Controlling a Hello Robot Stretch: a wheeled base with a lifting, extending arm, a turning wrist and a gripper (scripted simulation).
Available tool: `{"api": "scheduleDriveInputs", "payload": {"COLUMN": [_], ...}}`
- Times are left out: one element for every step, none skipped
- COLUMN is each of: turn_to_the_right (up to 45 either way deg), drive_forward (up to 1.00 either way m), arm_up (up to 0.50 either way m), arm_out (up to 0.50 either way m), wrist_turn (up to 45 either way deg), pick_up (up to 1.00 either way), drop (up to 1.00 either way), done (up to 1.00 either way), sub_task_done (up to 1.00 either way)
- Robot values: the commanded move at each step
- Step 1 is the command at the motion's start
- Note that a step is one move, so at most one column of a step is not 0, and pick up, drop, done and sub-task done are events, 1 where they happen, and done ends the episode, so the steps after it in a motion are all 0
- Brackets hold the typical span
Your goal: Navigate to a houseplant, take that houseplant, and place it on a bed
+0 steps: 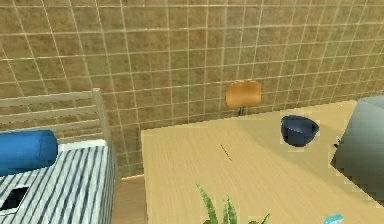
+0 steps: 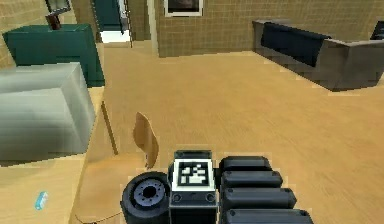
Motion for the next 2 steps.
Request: {"api": "scheduleDriveInputs", "payload": {"turn_to_the_right": [-3.0,3.0], "drive_forward": [0.0,0.0], "arm_up": [0.0,0.0], "arm_out": [0.0,0.0], "wrist_turn": [0.0,0.0], "pick_up": [0.0,0.0], "drop": [0.0,0.0], "done": [0.0,0.0], "sub_task_done": [0.0,0.0]}}
